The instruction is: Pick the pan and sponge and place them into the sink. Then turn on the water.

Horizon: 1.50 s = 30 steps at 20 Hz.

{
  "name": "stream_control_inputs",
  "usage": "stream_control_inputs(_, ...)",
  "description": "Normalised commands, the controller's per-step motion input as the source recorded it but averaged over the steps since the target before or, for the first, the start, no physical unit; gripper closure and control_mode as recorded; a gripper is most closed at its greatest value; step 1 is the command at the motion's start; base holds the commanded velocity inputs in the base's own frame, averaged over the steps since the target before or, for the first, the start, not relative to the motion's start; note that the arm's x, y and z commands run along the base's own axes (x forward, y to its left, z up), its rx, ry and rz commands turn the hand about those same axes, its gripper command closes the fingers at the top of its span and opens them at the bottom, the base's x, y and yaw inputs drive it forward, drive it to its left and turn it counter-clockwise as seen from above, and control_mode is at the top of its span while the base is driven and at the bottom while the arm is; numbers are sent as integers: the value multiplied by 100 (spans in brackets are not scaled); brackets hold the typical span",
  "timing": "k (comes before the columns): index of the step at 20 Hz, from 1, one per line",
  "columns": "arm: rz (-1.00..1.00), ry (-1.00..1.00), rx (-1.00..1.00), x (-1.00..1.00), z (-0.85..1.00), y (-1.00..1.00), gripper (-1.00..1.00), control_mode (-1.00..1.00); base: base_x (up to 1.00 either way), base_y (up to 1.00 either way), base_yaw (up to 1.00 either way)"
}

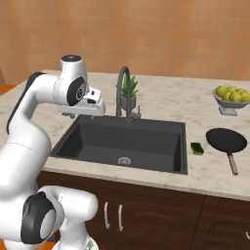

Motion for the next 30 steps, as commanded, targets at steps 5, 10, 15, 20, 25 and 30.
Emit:
stream_control_inputs(5,0,0,0,0,0,0,-100,100,-5,-48,-1)
stream_control_inputs(10,0,0,0,0,0,0,-100,100,4,-77,-3)
stream_control_inputs(15,0,0,0,0,0,0,-100,100,27,-59,-1)
stream_control_inputs(20,0,0,0,0,0,0,-100,100,35,-8,0)
stream_control_inputs(25,0,0,0,0,0,0,-100,100,56,0,0)
stream_control_inputs(30,0,0,0,0,0,0,-100,100,63,0,0)
